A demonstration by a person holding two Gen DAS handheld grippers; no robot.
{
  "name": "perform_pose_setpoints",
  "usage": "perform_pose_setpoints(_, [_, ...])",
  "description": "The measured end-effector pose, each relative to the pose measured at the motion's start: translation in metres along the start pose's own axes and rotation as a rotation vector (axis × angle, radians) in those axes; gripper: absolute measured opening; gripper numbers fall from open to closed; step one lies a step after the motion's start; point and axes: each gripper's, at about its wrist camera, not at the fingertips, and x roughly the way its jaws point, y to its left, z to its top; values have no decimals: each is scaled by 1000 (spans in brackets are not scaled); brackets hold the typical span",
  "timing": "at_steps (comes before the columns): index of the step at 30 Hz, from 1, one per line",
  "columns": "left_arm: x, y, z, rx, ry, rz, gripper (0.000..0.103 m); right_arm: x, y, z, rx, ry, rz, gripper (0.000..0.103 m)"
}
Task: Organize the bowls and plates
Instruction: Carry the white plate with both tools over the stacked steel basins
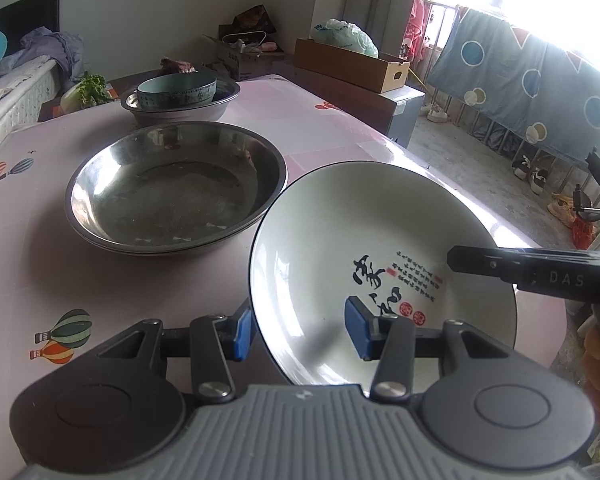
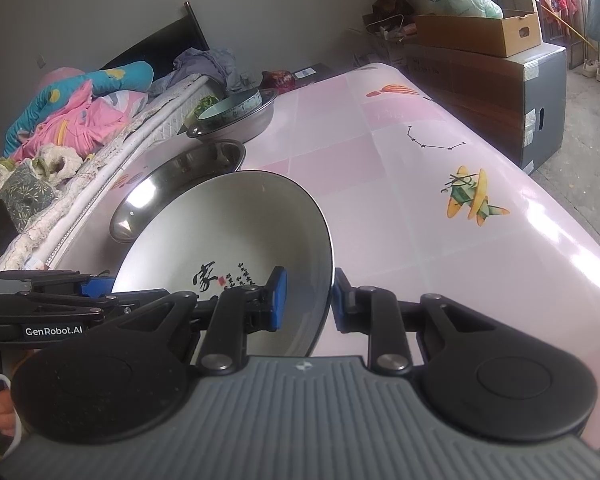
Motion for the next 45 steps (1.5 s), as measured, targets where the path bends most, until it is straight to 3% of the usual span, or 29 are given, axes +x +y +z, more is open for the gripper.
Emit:
perform_pose_setpoints(14, [-12,6,4,-30,-31,8,48,-6,11,11,-24,-20,6,23])
perform_pose_setpoints(26, [-32,28,23,-56,-74,55,48,-1,43,32,-61,-38,40,23])
perform_pose_setpoints(45, [-25,101,53,-164,-49,147,48,76,97,85,-84,28,124,23])
